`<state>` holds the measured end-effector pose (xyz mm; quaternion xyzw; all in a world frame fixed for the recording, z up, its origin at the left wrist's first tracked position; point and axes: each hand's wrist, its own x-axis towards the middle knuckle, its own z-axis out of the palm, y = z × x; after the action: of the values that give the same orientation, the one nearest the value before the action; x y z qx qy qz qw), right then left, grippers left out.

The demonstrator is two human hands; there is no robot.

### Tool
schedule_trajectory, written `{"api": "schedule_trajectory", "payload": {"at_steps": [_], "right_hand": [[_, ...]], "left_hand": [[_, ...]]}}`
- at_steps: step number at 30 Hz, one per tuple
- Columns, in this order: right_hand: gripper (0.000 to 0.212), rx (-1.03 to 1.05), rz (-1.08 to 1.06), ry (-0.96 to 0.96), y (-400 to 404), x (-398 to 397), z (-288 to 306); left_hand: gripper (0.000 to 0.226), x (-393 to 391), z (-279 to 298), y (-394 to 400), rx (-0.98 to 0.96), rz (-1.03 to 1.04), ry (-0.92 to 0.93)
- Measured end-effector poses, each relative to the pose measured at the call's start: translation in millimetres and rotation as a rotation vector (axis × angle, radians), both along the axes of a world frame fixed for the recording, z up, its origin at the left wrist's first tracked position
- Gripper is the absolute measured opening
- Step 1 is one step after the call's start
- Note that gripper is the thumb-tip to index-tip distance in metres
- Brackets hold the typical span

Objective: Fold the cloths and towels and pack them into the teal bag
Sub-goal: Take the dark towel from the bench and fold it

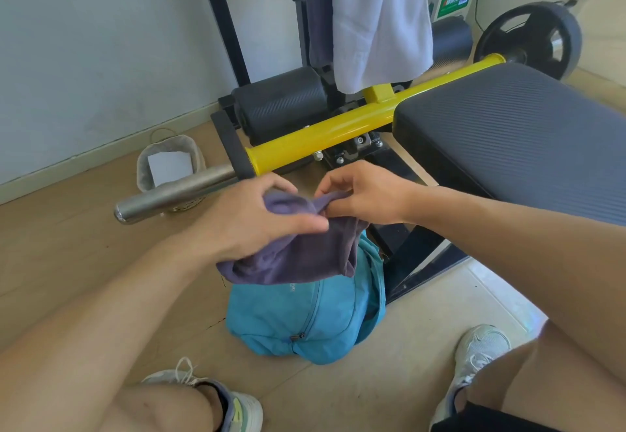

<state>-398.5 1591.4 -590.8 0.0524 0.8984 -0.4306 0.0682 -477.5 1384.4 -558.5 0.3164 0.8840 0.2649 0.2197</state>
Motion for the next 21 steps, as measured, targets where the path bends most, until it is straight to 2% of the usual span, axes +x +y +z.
{"api": "schedule_trajectory", "payload": {"at_steps": [2,4,8,11,17,21], "right_hand": [[0.007,-0.07,0.016,0.039,-7,4,8],[0.009,-0.095,0.041,0.048,-10,7,14],[0.019,-0.133,0.019,0.039,-1,11,21],[0.024,-0.094,-0.017,0.043,9,12,25],[0.013,-0.216,-0.143,0.033,21,15,26],[0.01,-0.36,-0.321,0.008,21,12,23]], "left_hand": [[0.041,6,-5,5,-0.065,-0.085,0.069],[0.021,7,-8,9,-0.021,-0.091,0.103],[0.036,5,-8,11,0.053,0.081,0.114],[0.036,3,-9,10,0.048,0.13,0.127],[0.035,-6,-13,7,0.031,0.181,0.154],[0.036,-4,-12,8,0.078,0.214,0.158]]}}
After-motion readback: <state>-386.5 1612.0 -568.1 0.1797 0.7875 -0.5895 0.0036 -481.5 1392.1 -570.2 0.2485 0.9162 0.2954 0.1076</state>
